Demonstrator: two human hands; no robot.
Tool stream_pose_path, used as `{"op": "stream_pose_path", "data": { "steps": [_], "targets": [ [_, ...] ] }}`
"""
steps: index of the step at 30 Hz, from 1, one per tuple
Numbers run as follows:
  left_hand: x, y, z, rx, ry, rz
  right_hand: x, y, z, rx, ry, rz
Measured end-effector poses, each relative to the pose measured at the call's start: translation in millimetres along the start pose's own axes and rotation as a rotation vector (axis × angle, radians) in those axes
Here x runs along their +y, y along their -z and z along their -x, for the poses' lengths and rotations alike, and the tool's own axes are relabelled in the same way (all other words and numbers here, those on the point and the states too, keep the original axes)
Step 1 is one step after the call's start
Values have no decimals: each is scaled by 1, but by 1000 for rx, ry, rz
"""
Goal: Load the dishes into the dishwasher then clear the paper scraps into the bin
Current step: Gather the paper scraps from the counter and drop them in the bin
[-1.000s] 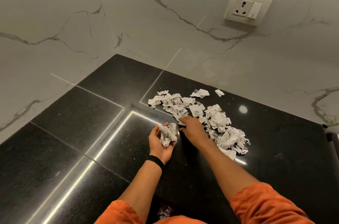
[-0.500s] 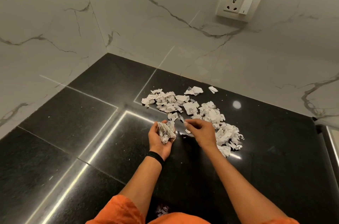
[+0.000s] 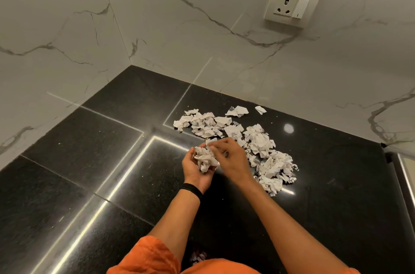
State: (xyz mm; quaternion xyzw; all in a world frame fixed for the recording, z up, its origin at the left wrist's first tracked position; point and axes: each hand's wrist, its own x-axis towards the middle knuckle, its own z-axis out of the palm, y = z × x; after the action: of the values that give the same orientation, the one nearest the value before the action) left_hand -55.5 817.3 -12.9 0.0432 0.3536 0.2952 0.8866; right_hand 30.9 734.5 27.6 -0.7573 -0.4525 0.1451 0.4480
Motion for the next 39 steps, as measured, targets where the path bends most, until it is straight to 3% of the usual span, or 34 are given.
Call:
{"op": "stream_pose_path", "data": {
  "steps": [3,6,18,20,23,25,27,29,31,33,37,39],
  "targets": [
    [0,0,2,16,-21,-19,29,17,-8,-32,-143,172],
    [0,1,2,33,-23,-15,53,19,-1,-255,-170,512],
    [-1,8,-1,61,-48,-57,67,-8,25,-294,187,752],
    [0,7,0,74,-48,-66,63,-5,20,-254,105,696],
    [3,5,3,75,-54,-76,41,3,9,15,-230,173],
    [3,6,3,73,-57,-86,23,10,0,99,-262,-126],
    [1,7,3,67,-45,-78,2,14,-6,57,-191,-251],
    [-1,7,3,45,-19,-51,-13,11,-6,-57,-106,-215],
    [-2,5,3,32,-6,-40,-20,0,0,-148,2,-31],
    [0,4,5,15,-4,-19,-18,-10,4,-131,77,37],
    [8,7,3,23,-29,-8,-10,-9,-9,40,-15,-72],
    [12,10,0,49,-51,-5,3,-5,-23,54,-108,-17]
  ]
}}
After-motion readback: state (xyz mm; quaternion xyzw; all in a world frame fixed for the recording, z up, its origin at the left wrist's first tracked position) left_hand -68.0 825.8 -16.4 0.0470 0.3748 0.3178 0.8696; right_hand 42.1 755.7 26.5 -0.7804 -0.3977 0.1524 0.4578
